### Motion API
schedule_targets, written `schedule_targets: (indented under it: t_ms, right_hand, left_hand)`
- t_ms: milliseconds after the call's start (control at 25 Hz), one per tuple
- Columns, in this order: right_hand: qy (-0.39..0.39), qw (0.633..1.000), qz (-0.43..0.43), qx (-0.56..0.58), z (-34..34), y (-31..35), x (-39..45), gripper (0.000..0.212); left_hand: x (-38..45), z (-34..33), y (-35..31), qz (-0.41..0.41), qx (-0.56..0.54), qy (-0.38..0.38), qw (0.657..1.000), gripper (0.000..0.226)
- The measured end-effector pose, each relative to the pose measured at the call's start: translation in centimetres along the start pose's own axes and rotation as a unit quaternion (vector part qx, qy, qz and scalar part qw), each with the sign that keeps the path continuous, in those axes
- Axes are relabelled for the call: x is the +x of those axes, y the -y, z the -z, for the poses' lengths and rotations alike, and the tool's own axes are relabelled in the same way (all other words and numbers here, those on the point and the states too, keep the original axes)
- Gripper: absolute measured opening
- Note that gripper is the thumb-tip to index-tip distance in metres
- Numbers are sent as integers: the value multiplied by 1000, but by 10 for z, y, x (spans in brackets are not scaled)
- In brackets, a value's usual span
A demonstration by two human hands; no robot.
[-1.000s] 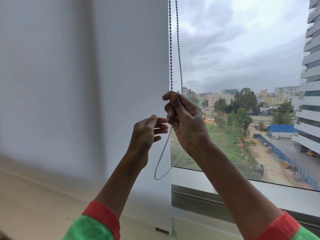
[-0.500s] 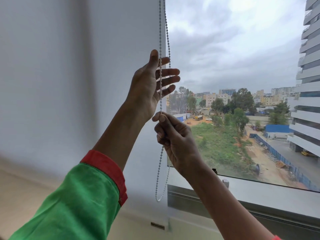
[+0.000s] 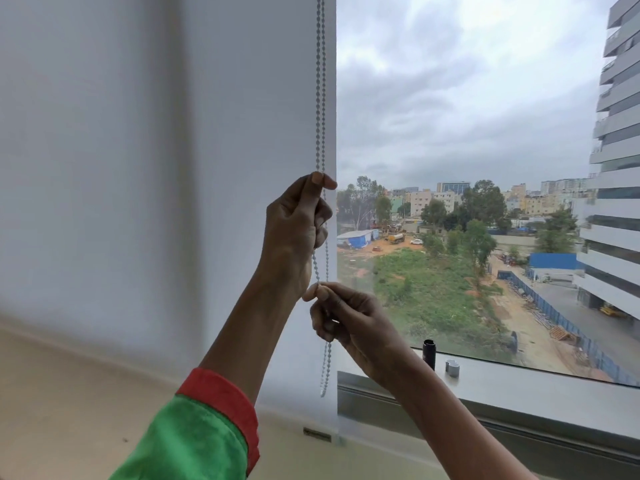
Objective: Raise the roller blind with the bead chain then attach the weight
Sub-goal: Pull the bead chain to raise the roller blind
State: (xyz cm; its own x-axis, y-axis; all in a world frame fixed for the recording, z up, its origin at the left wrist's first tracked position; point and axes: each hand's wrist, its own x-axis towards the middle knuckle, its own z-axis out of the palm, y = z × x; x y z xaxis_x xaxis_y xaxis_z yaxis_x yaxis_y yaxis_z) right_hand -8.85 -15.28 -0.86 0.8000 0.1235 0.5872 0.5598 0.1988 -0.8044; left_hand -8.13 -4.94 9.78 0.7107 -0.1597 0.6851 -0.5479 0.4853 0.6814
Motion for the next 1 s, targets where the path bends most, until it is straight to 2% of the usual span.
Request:
schedule_targets:
  t_ms: [120, 240, 400, 600, 680, 760, 840, 920, 1000]
  right_hand:
    - [1, 999, -53, -11, 16, 3, -3, 36]
    - [-35, 998, -61, -1, 29, 24, 11, 47]
    - [-69, 997, -11, -15, 17, 64, 40, 31]
    - [-79, 995, 33, 52, -15, 111, 65, 32]
    - [-86, 995, 26, 34, -26, 121, 68, 29]
    - [-120, 992, 29, -26, -36, 118, 68, 25]
    - [-160, 982, 74, -70, -42, 104, 64, 22]
    - [-184, 970, 134, -84, -46, 92, 58, 20]
    - [-189, 966, 158, -80, -46, 84, 51, 20]
  left_hand:
    - [-17, 11, 14, -12, 21, -10, 1000, 21]
    - [-24, 18, 19, -11, 36, -17, 999, 20]
    - [-34, 14, 28, 7, 39, -21, 999, 24]
    - [-51, 9, 43, 41, 44, -15, 998, 24]
    - [-58, 13, 48, 41, 50, -10, 998, 24]
    - [-63, 16, 51, 39, 52, 0, 998, 24]
    - [-67, 18, 52, 32, 74, 11, 997, 28]
    - [-67, 21, 52, 21, 116, 28, 993, 35]
    - [-66, 25, 52, 28, 172, 41, 984, 35]
